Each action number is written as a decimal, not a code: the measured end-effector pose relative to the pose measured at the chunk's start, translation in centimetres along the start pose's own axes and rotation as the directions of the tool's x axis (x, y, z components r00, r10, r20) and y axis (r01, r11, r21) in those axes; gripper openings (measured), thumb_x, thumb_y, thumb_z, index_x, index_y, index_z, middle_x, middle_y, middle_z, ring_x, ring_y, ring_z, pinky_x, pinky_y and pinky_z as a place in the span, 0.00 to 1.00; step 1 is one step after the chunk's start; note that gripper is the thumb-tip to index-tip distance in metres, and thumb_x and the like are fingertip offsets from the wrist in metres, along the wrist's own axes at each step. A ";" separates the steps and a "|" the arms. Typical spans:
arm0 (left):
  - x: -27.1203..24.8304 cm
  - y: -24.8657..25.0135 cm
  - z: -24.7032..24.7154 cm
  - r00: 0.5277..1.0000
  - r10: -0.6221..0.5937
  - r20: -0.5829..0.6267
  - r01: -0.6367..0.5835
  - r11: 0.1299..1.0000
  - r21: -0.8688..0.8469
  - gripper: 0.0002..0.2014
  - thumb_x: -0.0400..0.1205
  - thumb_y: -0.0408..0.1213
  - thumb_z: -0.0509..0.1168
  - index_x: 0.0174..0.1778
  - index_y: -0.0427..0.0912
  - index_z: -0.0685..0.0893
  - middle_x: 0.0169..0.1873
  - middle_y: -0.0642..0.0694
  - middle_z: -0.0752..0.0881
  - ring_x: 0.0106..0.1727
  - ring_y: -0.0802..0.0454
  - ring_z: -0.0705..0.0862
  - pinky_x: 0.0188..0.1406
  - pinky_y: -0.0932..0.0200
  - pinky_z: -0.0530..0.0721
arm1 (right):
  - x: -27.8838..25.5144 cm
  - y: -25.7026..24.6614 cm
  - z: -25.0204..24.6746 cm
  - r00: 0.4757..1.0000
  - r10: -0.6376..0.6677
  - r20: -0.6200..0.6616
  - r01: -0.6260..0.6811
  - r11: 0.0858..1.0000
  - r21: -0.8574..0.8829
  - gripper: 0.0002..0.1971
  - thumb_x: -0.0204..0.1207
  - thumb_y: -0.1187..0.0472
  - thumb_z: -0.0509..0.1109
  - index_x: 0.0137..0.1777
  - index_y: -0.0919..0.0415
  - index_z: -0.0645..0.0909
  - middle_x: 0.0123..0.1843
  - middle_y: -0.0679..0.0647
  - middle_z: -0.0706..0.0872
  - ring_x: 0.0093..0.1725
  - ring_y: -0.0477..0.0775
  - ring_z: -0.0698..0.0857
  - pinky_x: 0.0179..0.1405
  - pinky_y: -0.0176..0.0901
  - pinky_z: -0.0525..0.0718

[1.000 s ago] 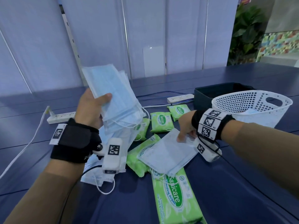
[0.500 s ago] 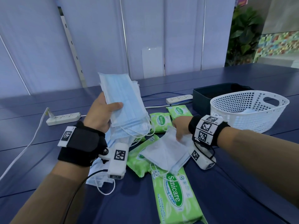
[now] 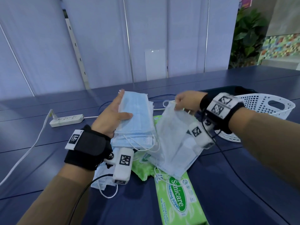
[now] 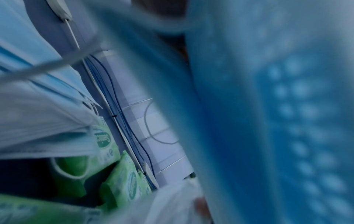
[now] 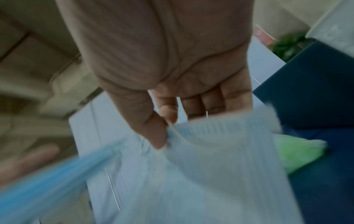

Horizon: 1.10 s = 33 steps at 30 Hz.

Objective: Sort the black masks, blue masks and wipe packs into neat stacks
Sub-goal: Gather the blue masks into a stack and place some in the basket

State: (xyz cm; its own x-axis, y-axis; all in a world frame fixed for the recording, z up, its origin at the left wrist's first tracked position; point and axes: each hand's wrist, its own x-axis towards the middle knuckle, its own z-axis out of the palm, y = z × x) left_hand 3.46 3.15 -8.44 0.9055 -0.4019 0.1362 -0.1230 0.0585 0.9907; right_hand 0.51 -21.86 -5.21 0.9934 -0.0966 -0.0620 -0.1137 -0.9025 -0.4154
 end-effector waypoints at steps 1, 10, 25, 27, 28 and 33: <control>-0.1 0.0 0.1 0.999 -0.017 0.034 0.016 0.999 0.028 0.33 0.80 0.17 0.58 0.77 0.52 0.68 0.69 0.45 0.79 0.55 0.44 0.85 0.51 0.53 0.86 | -0.2 -0.6 -1.3 0.999 -0.002 -0.054 0.003 1.000 0.007 0.09 0.79 0.62 0.65 0.38 0.60 0.71 0.36 0.56 0.76 0.36 0.57 0.77 0.35 0.42 0.79; -0.2 -0.7 1.6 0.993 -0.115 0.009 0.113 0.986 0.121 0.15 0.85 0.38 0.59 0.56 0.34 0.87 0.59 0.48 0.84 0.67 0.52 0.79 0.63 0.65 0.77 | -1.7 -5.7 -3.7 0.686 -0.300 -0.663 0.369 0.929 -0.039 0.09 0.77 0.64 0.59 0.37 0.56 0.64 0.33 0.54 0.72 0.39 0.57 0.71 0.36 0.46 0.64; 0.2 -1.8 1.4 0.994 -0.026 -0.105 0.023 0.999 -0.034 0.07 0.80 0.21 0.60 0.45 0.31 0.84 0.35 0.40 0.89 0.35 0.46 0.87 0.40 0.52 0.84 | -6.8 -5.9 5.2 0.799 -0.594 -0.095 0.601 0.780 0.175 0.08 0.76 0.54 0.71 0.42 0.56 0.77 0.46 0.50 0.85 0.49 0.49 0.83 0.46 0.39 0.78; 0.4 -1.9 1.0 0.987 -0.001 -0.160 -0.009 0.998 -0.060 0.11 0.79 0.20 0.61 0.53 0.33 0.84 0.43 0.42 0.90 0.43 0.46 0.89 0.48 0.51 0.86 | -4.8 -4.1 3.6 0.883 -0.426 -0.199 0.466 0.850 0.248 0.09 0.76 0.54 0.70 0.40 0.56 0.75 0.42 0.51 0.84 0.42 0.50 0.81 0.40 0.40 0.77; 0.5 -1.8 0.9 0.984 0.002 -0.180 -0.017 0.997 -0.081 0.12 0.79 0.20 0.62 0.55 0.34 0.84 0.43 0.45 0.90 0.43 0.48 0.90 0.48 0.53 0.87 | -3.8 -3.0 2.8 0.915 -0.349 -0.203 0.388 0.900 0.198 0.10 0.76 0.54 0.70 0.39 0.55 0.74 0.40 0.51 0.83 0.40 0.51 0.80 0.39 0.40 0.76; 0.3 -1.4 1.3 0.987 -0.038 -0.155 0.013 0.988 -0.154 0.13 0.81 0.20 0.60 0.59 0.34 0.81 0.49 0.44 0.87 0.45 0.49 0.88 0.47 0.53 0.87 | -0.7 2.8 2.8 0.995 0.029 0.099 0.019 0.891 -0.454 0.14 0.73 0.50 0.71 0.44 0.63 0.81 0.41 0.56 0.84 0.41 0.58 0.83 0.41 0.44 0.79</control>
State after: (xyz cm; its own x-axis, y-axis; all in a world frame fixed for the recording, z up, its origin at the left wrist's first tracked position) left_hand 3.36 1.83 -9.81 0.9616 -0.2569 0.0966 -0.0467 0.1936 0.9800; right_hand -0.58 -23.12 -8.91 0.9832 -0.0810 -0.1633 -0.0753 -0.9963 0.0409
